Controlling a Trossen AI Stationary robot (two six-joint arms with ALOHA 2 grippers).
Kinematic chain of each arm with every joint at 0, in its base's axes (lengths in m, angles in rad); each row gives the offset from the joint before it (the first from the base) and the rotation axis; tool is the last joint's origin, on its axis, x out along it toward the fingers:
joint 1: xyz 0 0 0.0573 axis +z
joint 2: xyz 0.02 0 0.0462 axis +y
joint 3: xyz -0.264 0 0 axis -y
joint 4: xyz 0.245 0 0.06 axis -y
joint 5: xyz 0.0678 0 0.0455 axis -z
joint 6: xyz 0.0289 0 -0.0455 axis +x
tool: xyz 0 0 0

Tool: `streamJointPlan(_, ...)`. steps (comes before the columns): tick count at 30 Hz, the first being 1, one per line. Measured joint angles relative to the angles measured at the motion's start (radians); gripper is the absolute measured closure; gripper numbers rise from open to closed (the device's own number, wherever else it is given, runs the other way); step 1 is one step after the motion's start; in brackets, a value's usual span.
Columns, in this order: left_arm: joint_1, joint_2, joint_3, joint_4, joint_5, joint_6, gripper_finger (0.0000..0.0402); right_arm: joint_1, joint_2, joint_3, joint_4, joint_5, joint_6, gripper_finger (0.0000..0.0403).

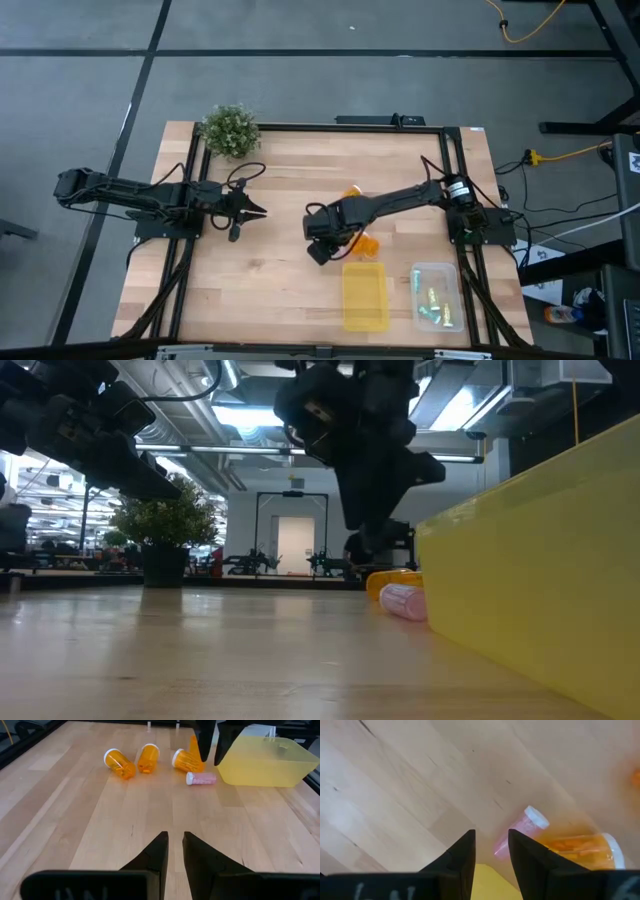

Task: Pick and place medicine bottles into bin by pill shape (circle, oval)
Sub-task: Put the pink tablet bottle into the transparent bin

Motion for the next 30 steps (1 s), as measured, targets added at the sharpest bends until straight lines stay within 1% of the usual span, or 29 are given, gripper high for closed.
streamJointPlan(4,0.0,0.0,0.0,0.0,0.0,0.0,0.0351,-0.007,0.001,0.0,0.01,0.0,-0.11,0.0285)
streamJointPlan(10,0.0,0.0,0.0,0.0,0.0,0.0,0.0351,-0.006,0.002,0.0,0.008,-0.002,-0.049,0.0279)
streamJointPlan(13,0.0,0.0,0.0,0.0,0.0,0.001,0.0351,0.0,0.002,0.0,0.005,0.001,-0.015,0.0252)
streamJointPlan(15,0.0,0.0,0.0,0.0,0.0,0.001,0.0351,0.007,0.006,0.0,0.005,0.021,0.025,0.0224)
streamJointPlan(18,0.0,0.0,0.0,0.0,0.0,0.001,0.0351,0.017,0.013,0.0,0.001,0.062,0.032,0.0179)
streamJointPlan(21,0.0,0.0,0.0,0.0,0.0,0.001,0.0351,0.023,0.012,0.0,0.008,0.075,0.053,0.0149)
streamJointPlan(23,0.0,0.0,0.0,0.0,0.0,0.001,0.0351,0.025,0.012,0.0,0.005,0.072,0.09,0.0141)
streamJointPlan(26,0.0,0.0,0.0,0.0,0.0,0.001,0.0351,0.025,0.019,0.0,-0.001,0.014,0.16,0.014)
streamJointPlan(30,0.0,0.0,0.0,0.0,0.0,0.001,0.0351,0.022,0.063,0.0,-0.027,-0.025,0.162,0.0144)
